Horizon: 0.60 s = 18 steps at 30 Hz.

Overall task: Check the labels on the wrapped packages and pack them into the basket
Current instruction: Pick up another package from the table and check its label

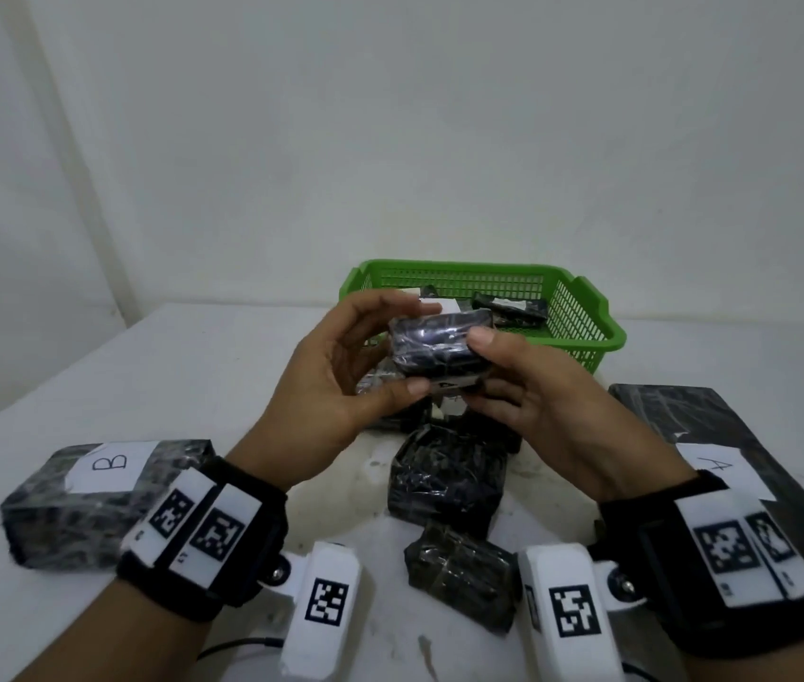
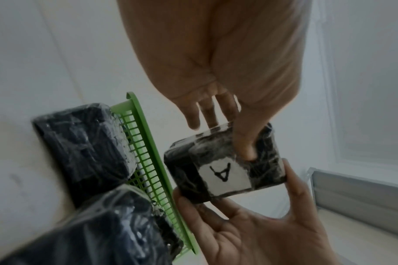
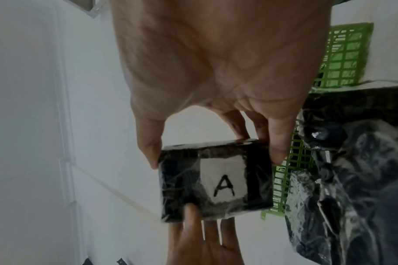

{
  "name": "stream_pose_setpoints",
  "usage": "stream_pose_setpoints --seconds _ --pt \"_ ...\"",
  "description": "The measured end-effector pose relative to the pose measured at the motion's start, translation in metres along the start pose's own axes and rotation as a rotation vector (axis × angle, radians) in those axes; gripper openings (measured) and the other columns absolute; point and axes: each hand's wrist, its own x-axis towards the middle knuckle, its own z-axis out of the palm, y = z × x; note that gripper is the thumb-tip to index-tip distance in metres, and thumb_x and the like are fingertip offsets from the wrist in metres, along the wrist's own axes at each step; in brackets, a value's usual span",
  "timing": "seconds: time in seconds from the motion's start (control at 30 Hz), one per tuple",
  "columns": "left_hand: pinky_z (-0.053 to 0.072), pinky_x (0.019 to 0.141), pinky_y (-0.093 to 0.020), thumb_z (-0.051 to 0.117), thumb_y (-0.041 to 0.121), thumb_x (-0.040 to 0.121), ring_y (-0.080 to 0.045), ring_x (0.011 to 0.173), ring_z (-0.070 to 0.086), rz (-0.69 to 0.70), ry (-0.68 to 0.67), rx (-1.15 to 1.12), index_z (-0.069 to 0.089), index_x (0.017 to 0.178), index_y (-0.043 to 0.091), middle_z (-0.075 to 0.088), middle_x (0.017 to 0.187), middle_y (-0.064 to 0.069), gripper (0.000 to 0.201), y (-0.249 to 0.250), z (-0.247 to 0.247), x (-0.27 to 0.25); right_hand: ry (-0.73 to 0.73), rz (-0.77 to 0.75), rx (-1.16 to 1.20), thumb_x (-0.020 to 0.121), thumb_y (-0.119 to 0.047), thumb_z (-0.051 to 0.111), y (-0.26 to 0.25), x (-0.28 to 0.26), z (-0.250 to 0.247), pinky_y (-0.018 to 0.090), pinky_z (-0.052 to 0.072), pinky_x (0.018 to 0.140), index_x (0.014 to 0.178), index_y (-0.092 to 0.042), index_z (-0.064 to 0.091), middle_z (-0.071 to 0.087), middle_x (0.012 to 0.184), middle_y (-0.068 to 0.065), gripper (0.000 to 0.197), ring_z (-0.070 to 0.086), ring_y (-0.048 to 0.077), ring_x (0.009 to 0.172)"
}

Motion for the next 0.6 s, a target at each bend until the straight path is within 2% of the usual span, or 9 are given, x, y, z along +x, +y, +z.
stream_pose_setpoints --seconds 0.1,0.13,0.2,0.23,0.3,0.37,0.43,0.5,0.6 --pt "0.038 0.115 -0.046 0.076 0.058 0.078 -0.02 0.138 0.05 -0.176 -0.061 -0.018 0.041 0.149 0.018 0.056 0.146 0.0 0.088 0.0 0.0 -0.001 0.013 -0.063 0.039 0.071 -0.034 0.082 0.004 0.003 -0.002 0.029 0.057 0.101 0.123 0.001 0.07 0.074 0.123 0.019 0.064 0.072 0.02 0.109" --pt "0.037 0.115 -0.05 0.073 0.061 0.079 -0.024 0.136 0.053 -0.219 -0.088 -0.035 0.046 0.146 0.017 0.059 0.143 -0.003 0.085 -0.001 0.0 0.0 0.017 -0.066 0.043 0.064 -0.035 0.083 0.006 0.005 -0.003 0.03 0.057 0.102 0.126 0.001 0.067 0.073 0.125 0.019 0.074 0.073 0.02 0.11" --pt "0.04 0.112 -0.056 0.072 0.047 0.082 -0.031 0.129 0.059 -0.255 -0.096 -0.06 0.059 0.137 0.013 0.065 0.134 -0.011 0.066 -0.002 0.002 0.0 0.038 -0.035 0.029 0.052 -0.038 0.087 0.009 0.008 -0.007 0.031 0.058 0.1 0.132 -0.01 0.064 0.073 0.128 0.013 0.087 0.073 0.017 0.112" --pt "0.044 0.11 -0.054 0.073 0.041 0.078 -0.032 0.125 0.061 -0.263 -0.072 -0.054 0.061 0.134 0.011 0.067 0.13 -0.012 0.065 -0.003 0.002 0.001 0.036 -0.012 0.002 0.049 -0.039 0.088 0.01 0.009 -0.008 0.031 0.057 0.101 0.135 -0.015 0.061 0.072 0.131 0.009 0.094 0.073 0.016 0.114" --pt "0.054 0.1 -0.037 0.076 0.037 0.069 -0.027 0.122 0.065 -0.257 -0.032 -0.051 0.058 0.135 0.01 0.071 0.125 -0.007 0.074 -0.003 0.001 0.001 0.021 0.024 -0.052 0.048 -0.042 0.092 0.012 0.009 -0.007 0.037 0.053 0.107 0.145 -0.018 0.054 0.071 0.133 0.004 0.107 0.072 0.017 0.117" --pt "0.053 0.097 -0.026 0.075 0.033 0.07 -0.02 0.123 0.064 -0.253 -0.06 -0.073 0.054 0.138 0.012 0.07 0.127 -0.002 0.075 -0.004 0.001 0.0 0.047 0.011 -0.095 0.048 -0.043 0.094 0.012 0.009 -0.007 0.041 0.051 0.111 0.149 -0.017 0.051 0.074 0.129 0.0 0.113 0.072 0.016 0.118" --pt "0.05 0.103 -0.027 0.072 0.031 0.076 -0.018 0.127 0.061 -0.27 -0.119 -0.093 0.051 0.141 0.015 0.067 0.133 -0.001 0.069 -0.003 0.003 -0.002 0.078 -0.01 -0.135 0.049 -0.045 0.095 0.01 0.008 -0.007 0.041 0.051 0.11 0.15 -0.018 0.051 0.075 0.126 -0.002 0.113 0.072 0.014 0.118" --pt "0.051 0.103 -0.03 0.073 0.033 0.075 -0.019 0.125 0.063 -0.279 -0.078 -0.094 0.052 0.141 0.012 0.069 0.13 -0.001 0.073 -0.003 0.004 -0.001 0.069 -0.003 -0.14 0.049 -0.045 0.095 0.009 0.006 -0.007 0.042 0.051 0.111 0.15 -0.019 0.051 0.076 0.125 -0.004 0.114 0.072 0.013 0.117" --pt "0.046 0.109 -0.047 0.072 0.036 0.079 -0.03 0.125 0.062 -0.252 -0.067 -0.139 0.059 0.135 0.005 0.067 0.131 -0.013 0.065 -0.004 0.002 -0.001 0.035 0.027 -0.091 0.047 -0.04 0.094 0.008 0.005 -0.007 0.04 0.05 0.112 0.15 -0.017 0.051 0.077 0.122 -0.005 0.114 0.072 0.012 0.117"
